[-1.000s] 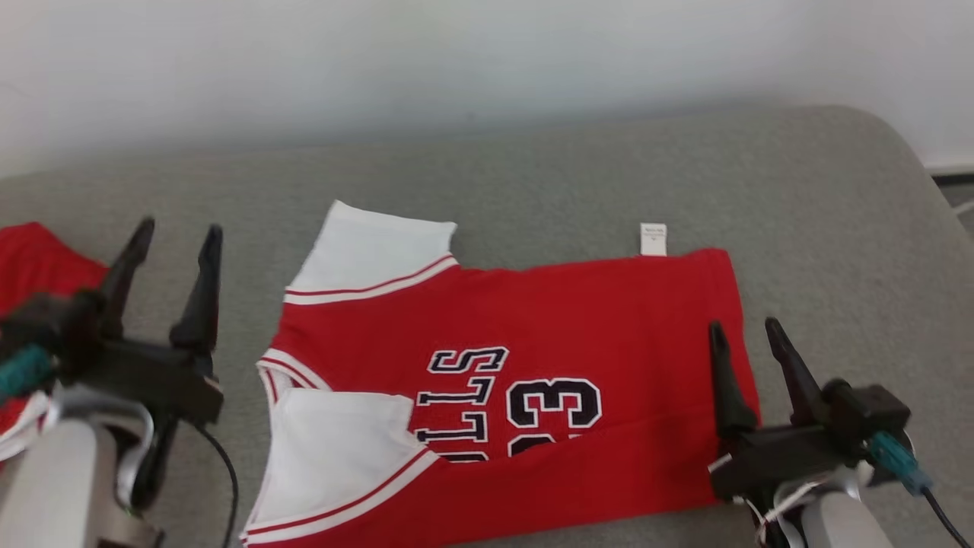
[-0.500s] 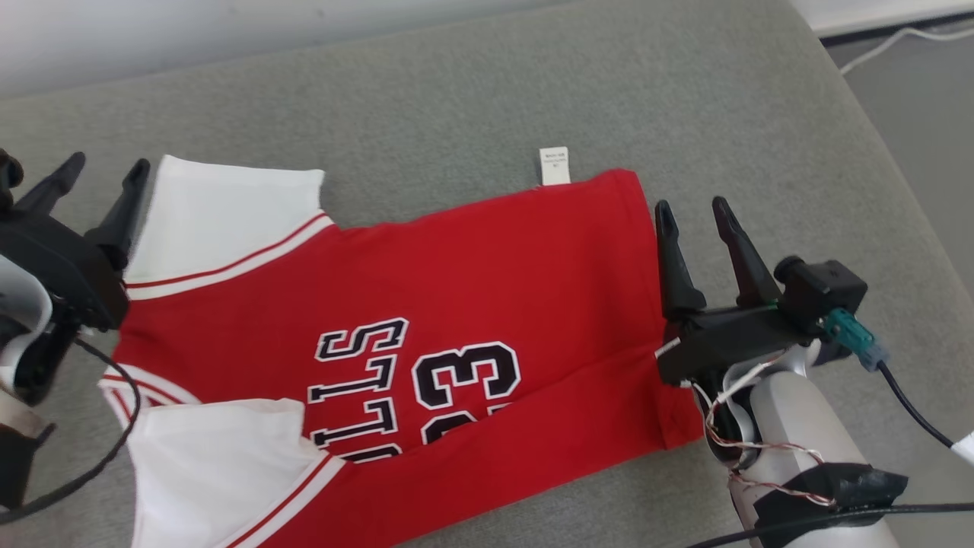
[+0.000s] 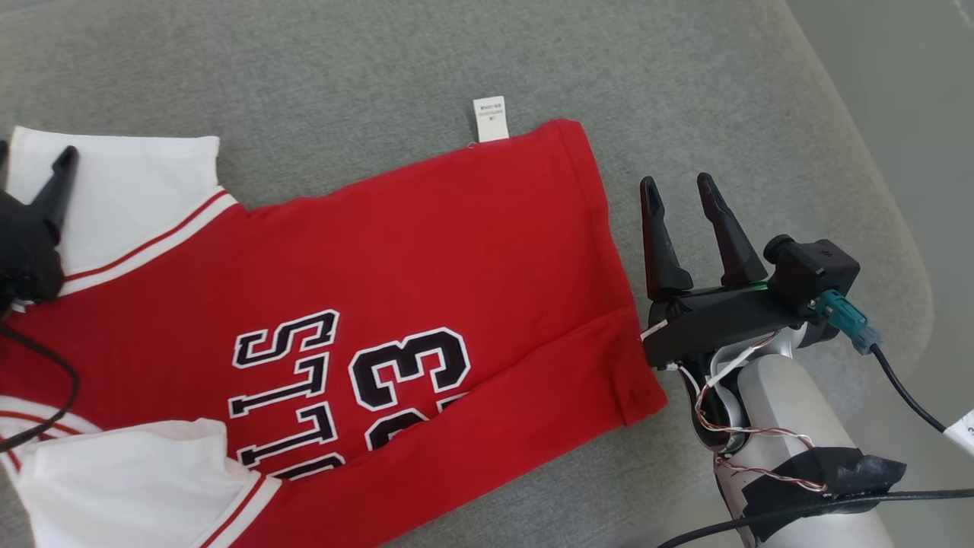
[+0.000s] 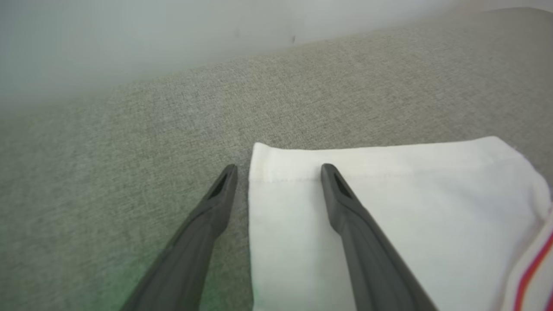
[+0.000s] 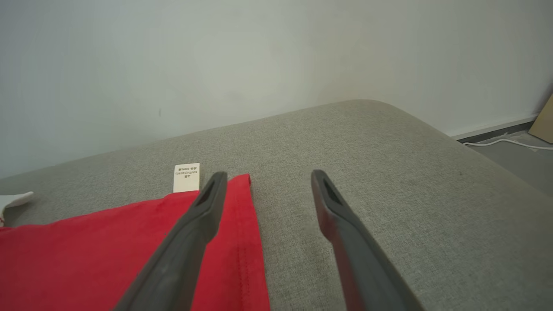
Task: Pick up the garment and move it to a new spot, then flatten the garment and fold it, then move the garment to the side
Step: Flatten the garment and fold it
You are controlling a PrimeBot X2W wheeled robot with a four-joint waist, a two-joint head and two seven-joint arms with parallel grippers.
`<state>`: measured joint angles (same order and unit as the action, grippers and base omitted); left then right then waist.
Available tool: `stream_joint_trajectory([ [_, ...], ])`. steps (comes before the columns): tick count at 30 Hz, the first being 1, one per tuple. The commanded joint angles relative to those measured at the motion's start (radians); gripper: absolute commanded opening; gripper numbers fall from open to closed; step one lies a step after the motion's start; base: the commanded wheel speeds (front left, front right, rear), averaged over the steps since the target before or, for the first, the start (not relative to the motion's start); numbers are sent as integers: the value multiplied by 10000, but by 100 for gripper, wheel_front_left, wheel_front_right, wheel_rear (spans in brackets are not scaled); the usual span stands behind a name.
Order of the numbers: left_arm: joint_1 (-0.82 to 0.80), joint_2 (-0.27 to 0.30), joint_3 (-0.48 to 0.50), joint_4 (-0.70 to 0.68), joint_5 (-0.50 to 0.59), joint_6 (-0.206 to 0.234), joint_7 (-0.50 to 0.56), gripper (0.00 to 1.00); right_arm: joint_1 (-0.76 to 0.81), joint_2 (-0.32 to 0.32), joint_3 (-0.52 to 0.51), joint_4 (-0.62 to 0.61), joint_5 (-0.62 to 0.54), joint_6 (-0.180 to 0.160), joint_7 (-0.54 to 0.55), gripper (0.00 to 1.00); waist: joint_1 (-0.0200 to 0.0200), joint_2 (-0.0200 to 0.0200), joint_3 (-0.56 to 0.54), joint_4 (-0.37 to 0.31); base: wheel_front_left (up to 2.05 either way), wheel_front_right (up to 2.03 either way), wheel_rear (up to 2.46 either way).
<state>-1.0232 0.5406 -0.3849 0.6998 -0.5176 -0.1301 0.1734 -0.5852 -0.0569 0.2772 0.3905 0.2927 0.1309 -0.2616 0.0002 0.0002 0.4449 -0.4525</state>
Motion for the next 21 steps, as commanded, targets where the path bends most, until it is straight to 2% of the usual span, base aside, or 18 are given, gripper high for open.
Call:
stream_joint_trajectory([
  [1,-79,146,-45,134,-55,17,-73,100,-19,43,4,-22,30,-2,-45,100,-2,-2,133,-156,0,0,0],
  [6,-302,52,-479,600,-272,17,-218,100,-34,66,6,-99,30,-2,-44,100,-2,-2,124,-172,0,0,0],
  [7,-329,-18,-839,569,-382,17,-160,0,-10,70,-13,-78,17,-2,-44,100,-2,-2,107,-115,0,0,0],
  [15,-780,42,-1671,191,-762,16,-709,0,-371,-97,239,739,-108,-2,-29,100,-2,-2,-67,316,0,0,0],
  [21,-915,-38,-2389,-440,-993,16,-1390,0,-1785,-393,421,2562,216,-2,303,100,-2,-2,-299,968,0,0,0],
])
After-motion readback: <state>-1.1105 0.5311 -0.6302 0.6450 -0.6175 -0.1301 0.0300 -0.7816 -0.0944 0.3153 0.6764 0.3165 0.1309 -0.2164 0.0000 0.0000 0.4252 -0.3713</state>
